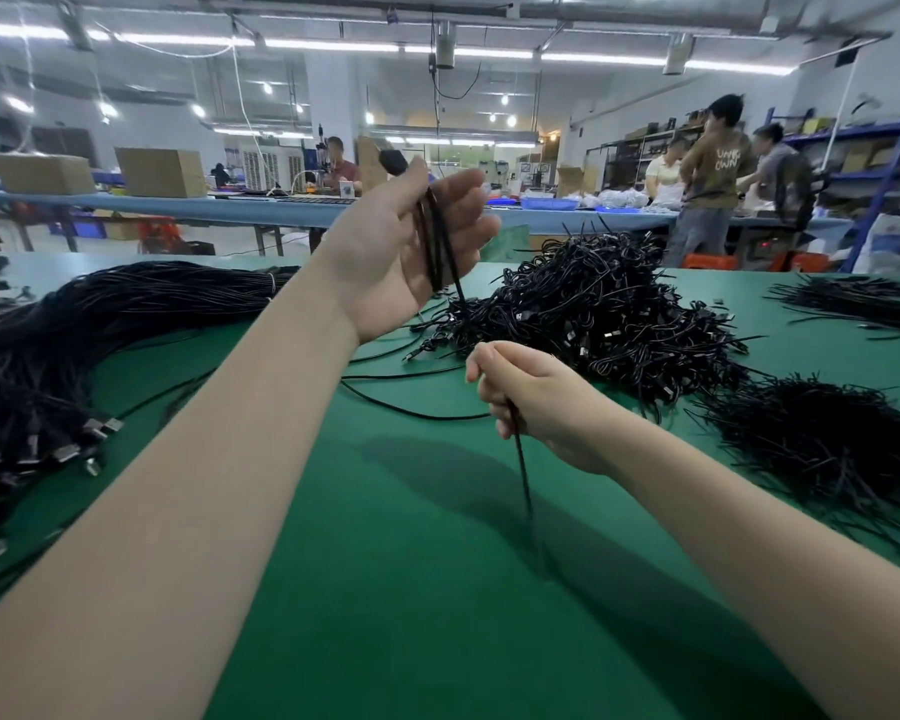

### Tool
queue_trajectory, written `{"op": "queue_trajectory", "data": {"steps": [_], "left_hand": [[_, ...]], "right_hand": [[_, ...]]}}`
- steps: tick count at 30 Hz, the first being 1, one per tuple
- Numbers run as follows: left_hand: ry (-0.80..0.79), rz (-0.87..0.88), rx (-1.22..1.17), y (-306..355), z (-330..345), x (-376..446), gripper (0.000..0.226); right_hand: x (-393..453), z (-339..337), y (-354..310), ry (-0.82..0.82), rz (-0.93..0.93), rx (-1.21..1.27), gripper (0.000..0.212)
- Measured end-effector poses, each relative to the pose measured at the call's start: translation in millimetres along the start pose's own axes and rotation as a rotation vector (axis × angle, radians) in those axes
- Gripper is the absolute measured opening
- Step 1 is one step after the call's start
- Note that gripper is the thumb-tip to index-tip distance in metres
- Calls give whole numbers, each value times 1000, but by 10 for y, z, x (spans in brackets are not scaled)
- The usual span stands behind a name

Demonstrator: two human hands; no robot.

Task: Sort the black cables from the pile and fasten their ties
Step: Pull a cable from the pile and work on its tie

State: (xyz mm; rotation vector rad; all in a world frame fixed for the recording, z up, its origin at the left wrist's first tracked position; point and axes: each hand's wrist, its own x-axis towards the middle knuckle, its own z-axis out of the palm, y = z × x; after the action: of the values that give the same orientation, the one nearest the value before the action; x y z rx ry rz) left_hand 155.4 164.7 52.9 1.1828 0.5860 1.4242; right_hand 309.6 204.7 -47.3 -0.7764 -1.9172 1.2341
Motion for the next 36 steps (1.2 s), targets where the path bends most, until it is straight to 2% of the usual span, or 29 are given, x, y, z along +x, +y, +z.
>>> {"op": "queue_trajectory", "data": {"steps": [3,5,6,8,10,12,13,15,17,19,22,26,28,30,32,36], "left_hand": [[13,37,-143,22,48,-20,39],[-71,26,-176,91,23,-36,39],[-147,-14,-129,129,-11,-53,40],[-280,-175,180,136,-72,-77,41],[-340,-422,708,21,-87,-69,43],[-297,-594,1034,-159,-44,-22,50],[-228,-580,1053,-250,-31,11,49],[-22,-422,793,-375,-42,95,47],[90,-273,415,-391,-82,142,45],[83,-188,220,-359,-98,155,46],[73,-156,53,-331,-69,136,41],[23,-197,-24,-368,-29,122,36],[0,-214,-71,-403,-44,136,36],[-42,-267,-92,-476,-40,135,36],[-63,-339,-67,-599,-26,128,36],[-1,-421,24,-760,-25,112,36]], "right_hand": [[-22,-129,111,-106,157,32,38],[-57,-203,189,-108,293,42,38],[-65,-240,202,-52,320,-13,38],[-45,-324,167,164,226,-253,41],[9,-398,52,404,32,-406,41],[46,-402,-121,508,-106,-416,35],[53,-365,-209,508,-152,-413,32],[51,-245,-331,438,-202,-403,31],[24,-93,-361,289,-169,-296,33],[-2,28,-294,145,-78,-159,32],[-21,74,-133,29,15,-35,30],[-49,-71,18,-35,105,-9,26],[-47,-123,73,21,150,-13,22],[-23,-154,81,106,192,149,22],[-4,-174,61,121,215,344,22],[3,-166,80,133,232,414,15]]}}
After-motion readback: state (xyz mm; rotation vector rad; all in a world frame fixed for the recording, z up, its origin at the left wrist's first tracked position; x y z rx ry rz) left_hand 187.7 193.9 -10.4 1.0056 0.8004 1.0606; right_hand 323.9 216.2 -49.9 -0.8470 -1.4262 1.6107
